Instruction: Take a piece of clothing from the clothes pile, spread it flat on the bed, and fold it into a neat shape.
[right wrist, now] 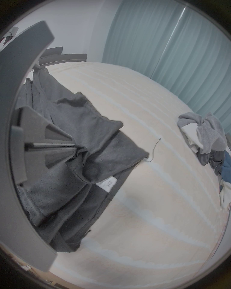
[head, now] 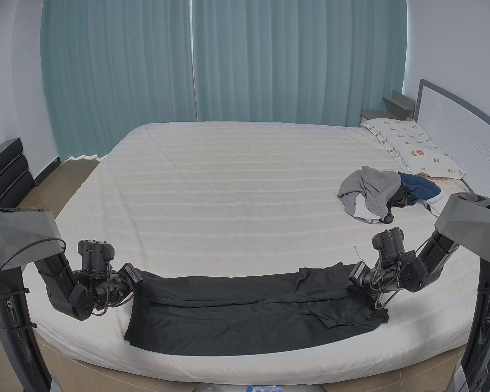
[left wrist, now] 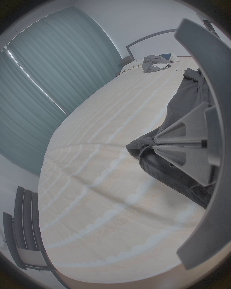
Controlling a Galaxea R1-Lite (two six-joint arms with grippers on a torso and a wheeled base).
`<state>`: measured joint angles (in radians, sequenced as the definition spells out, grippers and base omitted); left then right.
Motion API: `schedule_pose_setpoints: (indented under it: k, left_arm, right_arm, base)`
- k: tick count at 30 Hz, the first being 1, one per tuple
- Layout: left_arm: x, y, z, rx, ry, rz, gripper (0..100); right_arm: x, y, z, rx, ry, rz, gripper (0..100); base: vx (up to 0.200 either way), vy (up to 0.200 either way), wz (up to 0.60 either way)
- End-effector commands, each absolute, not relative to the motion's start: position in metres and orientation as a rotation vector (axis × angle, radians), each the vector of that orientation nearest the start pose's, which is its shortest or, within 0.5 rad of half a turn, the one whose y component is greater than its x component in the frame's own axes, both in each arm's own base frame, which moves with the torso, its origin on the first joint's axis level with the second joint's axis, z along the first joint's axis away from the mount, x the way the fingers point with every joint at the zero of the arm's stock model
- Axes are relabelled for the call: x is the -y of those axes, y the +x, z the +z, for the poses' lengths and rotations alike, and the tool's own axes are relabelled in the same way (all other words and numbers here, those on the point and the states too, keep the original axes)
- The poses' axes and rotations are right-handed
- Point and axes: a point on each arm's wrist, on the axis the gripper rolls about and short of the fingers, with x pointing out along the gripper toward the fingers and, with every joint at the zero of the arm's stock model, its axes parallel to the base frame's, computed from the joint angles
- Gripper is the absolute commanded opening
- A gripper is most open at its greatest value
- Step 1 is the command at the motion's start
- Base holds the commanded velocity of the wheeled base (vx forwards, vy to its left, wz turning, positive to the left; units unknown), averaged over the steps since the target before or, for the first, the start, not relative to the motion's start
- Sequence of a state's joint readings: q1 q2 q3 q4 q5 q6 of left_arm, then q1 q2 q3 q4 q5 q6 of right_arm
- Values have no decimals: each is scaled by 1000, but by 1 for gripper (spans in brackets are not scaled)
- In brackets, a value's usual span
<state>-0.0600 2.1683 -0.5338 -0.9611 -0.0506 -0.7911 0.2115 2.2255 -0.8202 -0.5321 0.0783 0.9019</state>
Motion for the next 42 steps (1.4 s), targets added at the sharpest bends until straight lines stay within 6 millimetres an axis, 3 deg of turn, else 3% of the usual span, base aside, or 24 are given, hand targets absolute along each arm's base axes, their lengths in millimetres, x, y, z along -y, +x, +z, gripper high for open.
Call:
schedule_pose_setpoints:
  k: [1, 7, 10, 14, 22, 33, 40, 41, 42]
  left_arm:
    - [20, 319, 10, -643, -758, 177, 0]
    - [19, 341, 27, -455, -875, 243, 0]
    - [19, 341, 30, -386, -904, 217, 0]
    - [20, 337, 17, -404, -889, 214, 0]
    - [19, 308, -8, -567, -625, 195, 0]
    - [24, 293, -23, -669, -510, 173, 0]
    - [30, 283, -24, -701, -466, 148, 0]
    - [30, 283, -24, -702, -466, 148, 100]
    - [30, 282, -24, -708, -461, 148, 100]
  right_arm:
    - [-70, 353, 22, -824, 814, -108, 0]
    - [-70, 372, 44, -529, 932, -65, 0]
    - [-67, 371, 43, -463, 938, -55, 0]
    - [-66, 363, 31, -515, 904, -70, 0]
    - [-59, 324, 2, -690, 713, -43, 0]
    - [-58, 315, -24, -783, 590, -30, 0]
    - [-59, 312, -29, -805, 566, -29, 0]
    - [-59, 312, -30, -804, 564, -29, 0]
    - [-59, 312, -30, -806, 560, -29, 0]
  base:
    - [0, 0, 0]
    - [0, 0, 0]
    - [0, 0, 0]
    - [0, 0, 0]
    - [0, 0, 0]
    - [0, 0, 0]
    - [0, 0, 0]
    - [0, 0, 0]
    - [0, 0, 0]
